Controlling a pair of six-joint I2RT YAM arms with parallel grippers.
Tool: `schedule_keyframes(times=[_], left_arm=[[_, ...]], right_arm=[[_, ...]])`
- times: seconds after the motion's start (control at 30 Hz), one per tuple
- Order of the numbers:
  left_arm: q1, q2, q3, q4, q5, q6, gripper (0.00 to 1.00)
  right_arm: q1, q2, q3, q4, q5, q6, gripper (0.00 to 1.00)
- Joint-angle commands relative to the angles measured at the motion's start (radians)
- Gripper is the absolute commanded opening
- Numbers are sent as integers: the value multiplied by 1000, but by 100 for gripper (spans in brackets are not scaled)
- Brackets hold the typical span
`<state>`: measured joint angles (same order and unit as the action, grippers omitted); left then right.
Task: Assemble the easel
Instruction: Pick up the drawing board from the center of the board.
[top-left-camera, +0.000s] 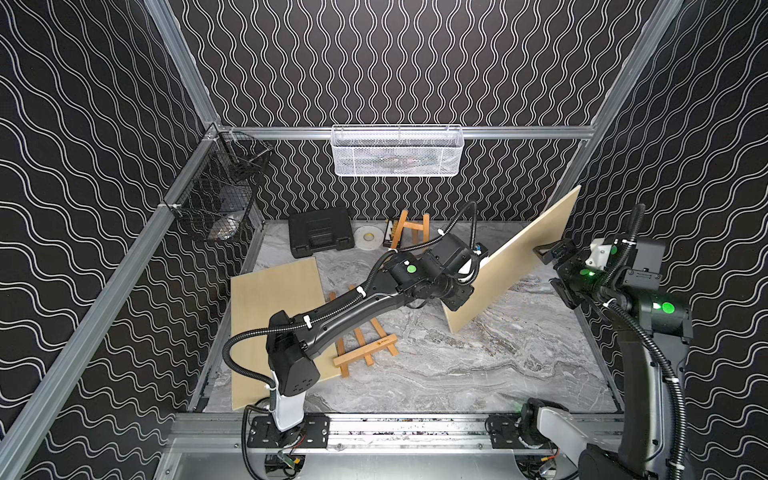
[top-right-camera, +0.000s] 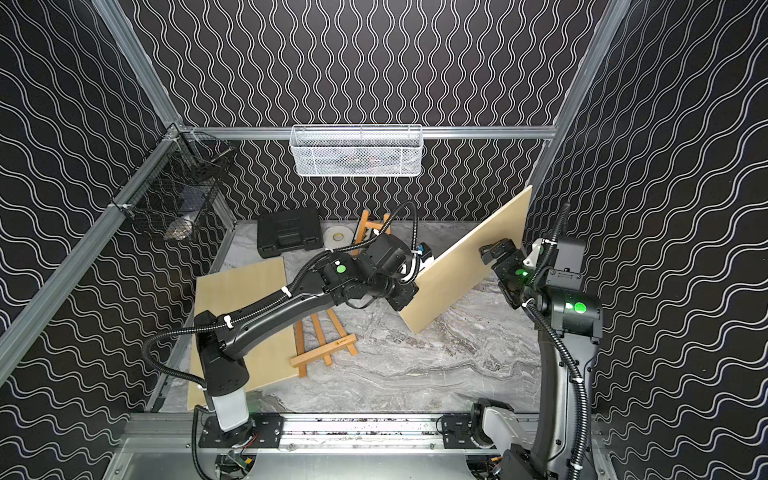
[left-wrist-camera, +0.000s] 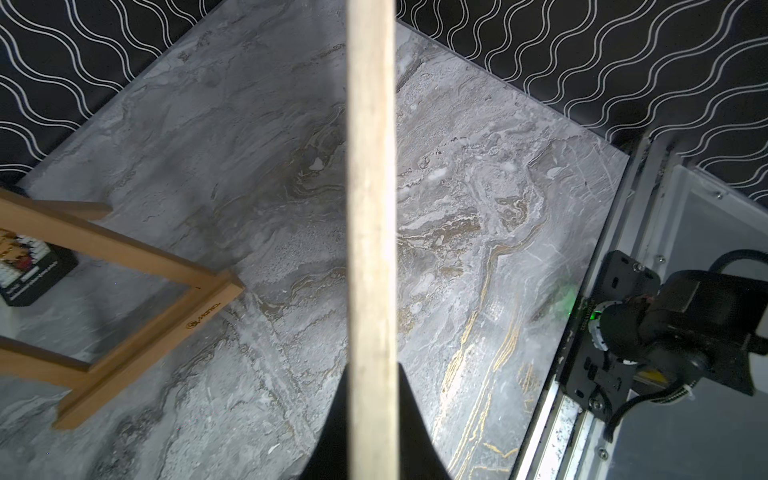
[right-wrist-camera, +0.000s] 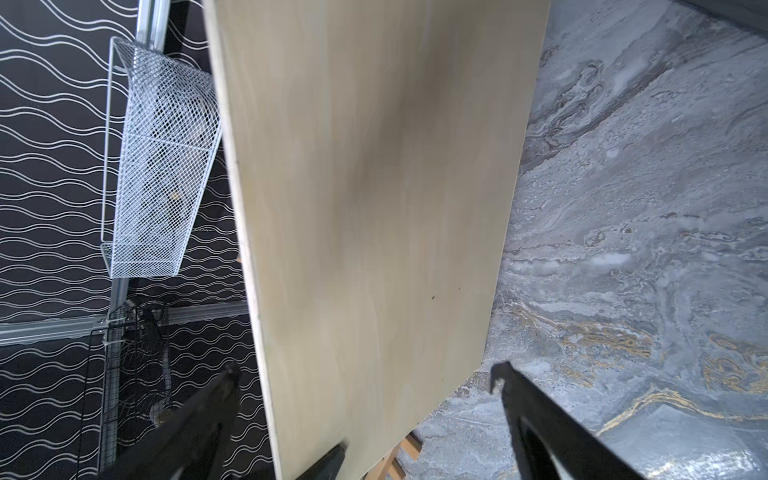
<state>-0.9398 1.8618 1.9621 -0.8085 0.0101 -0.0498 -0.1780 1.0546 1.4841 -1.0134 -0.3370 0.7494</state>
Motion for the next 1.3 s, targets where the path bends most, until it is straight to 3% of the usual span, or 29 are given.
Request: schedule_keyframes(times=[0.0,0.33,0.57,0.93,1.27], left_arm=[[-16,-29,15,82,-37,56,0],[-63,-26,22,76,-134,57,0],[-78,-32,8,98,-157,50,0],[-100,-8,31,104,-179,56,0],[-138,20,54,108,-211,59,0]], right_arm=[[25,28,41,-20,30,30,100],[199,154,130,4,221,34,98],[298,231,179,-5,332,20,79],[334,288,199,-26,383,-20,50],[334,288,169,-51,428,-51,37]])
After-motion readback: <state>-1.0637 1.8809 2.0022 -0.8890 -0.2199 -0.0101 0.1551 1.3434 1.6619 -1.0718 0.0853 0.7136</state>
